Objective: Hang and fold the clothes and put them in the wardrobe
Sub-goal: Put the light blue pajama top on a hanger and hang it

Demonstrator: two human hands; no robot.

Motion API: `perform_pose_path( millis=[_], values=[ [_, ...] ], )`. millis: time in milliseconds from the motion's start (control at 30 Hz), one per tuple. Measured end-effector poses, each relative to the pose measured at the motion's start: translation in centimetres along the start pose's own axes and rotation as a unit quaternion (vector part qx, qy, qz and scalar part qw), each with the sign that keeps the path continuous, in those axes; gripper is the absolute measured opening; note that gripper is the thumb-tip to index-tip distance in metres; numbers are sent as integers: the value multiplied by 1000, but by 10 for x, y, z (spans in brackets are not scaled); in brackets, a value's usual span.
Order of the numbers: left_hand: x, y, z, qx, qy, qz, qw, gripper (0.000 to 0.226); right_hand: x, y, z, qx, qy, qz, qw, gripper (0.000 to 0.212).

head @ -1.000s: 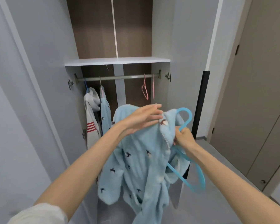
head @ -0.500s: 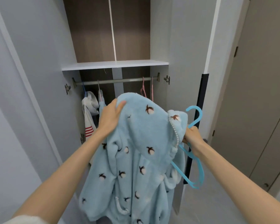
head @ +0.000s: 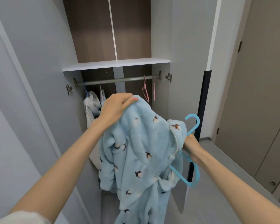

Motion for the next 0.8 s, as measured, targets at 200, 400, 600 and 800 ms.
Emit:
perform_pose_path(
  millis=[200, 400, 600, 800],
  values=[
    [9, -3, -11, 28, -59, -95, 993, 53, -15, 3, -16, 24, -56, -3, 998, 29],
    [-43, -3, 32, -212, -240, -183, 929, 50, -28, 3, -29, 63, -39, 15, 997, 41],
    [-49, 5, 35, -245, -209, -114, 940, 34, -21, 9, -37, 166, 24, 29, 985, 40],
    [-35, 17, 16, -118, -168, -70, 976, 49, 7, 21, -8, 369, 83, 294, 878, 39]
  ],
)
Point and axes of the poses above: each hand's wrist, its own y-axis away from the middle knuckle, its own x-axis out of the back of the hand, z = x × y, the point moved 3 cm from there along -y, towards the middle knuckle, and after that the axes turned 15 degrees about -x, right-handed, at the moved point
